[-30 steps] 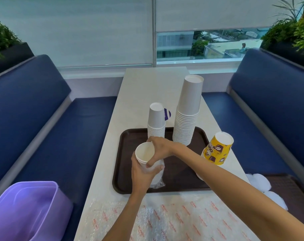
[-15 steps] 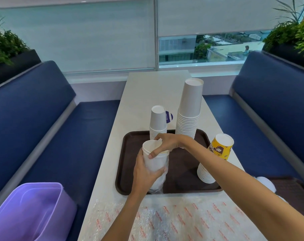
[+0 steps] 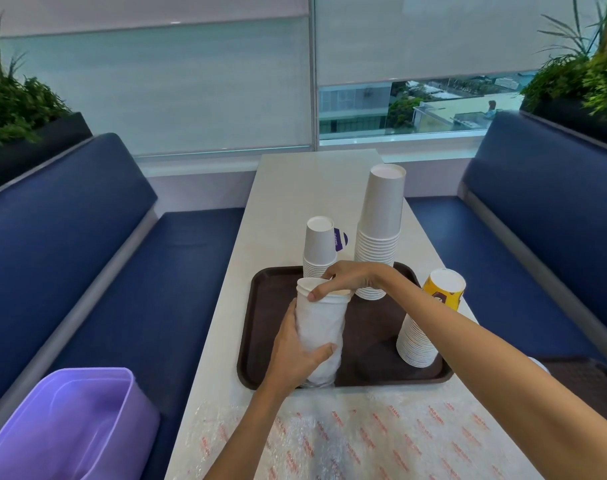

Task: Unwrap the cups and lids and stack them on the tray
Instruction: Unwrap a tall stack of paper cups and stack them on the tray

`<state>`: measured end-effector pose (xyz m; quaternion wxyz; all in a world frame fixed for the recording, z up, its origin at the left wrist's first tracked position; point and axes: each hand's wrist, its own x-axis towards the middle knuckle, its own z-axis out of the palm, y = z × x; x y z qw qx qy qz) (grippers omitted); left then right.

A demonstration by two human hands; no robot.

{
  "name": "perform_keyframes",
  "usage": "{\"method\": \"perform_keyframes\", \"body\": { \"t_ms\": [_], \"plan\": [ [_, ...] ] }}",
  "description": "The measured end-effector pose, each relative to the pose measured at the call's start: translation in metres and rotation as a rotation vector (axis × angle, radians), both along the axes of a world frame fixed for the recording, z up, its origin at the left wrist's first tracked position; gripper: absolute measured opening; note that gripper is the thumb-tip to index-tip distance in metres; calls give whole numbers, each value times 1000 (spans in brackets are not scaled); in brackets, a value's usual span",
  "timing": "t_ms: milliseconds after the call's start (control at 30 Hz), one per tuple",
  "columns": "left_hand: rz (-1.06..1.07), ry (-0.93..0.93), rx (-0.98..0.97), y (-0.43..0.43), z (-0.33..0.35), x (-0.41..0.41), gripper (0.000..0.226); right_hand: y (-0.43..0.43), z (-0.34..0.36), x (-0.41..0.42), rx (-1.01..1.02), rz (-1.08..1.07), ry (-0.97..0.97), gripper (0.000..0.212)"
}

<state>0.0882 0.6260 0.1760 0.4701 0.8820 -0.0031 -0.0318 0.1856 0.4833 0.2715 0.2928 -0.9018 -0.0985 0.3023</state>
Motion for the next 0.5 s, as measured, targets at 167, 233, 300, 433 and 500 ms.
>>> {"method": "perform_keyframes", "body": {
  "t_ms": [167,233,300,433,500],
  "plan": [
    [34,-17,-61,-3,10,2,114,4,6,-3,-4,-17,14,41],
    [67,-42,-44,-4,12,3,112,6,12,-4,5,-21,20,39],
    [70,-45,-29,-3,13,4,109,7,17,-6,4,-24,30,49],
    [59,-65,-60,-2,14,3,104,13,20,-9,-86,35,-6,73],
    [69,-63,-75,-2,15,1,103,15,28,-11,-114,65,-47,69]
  ]
}}
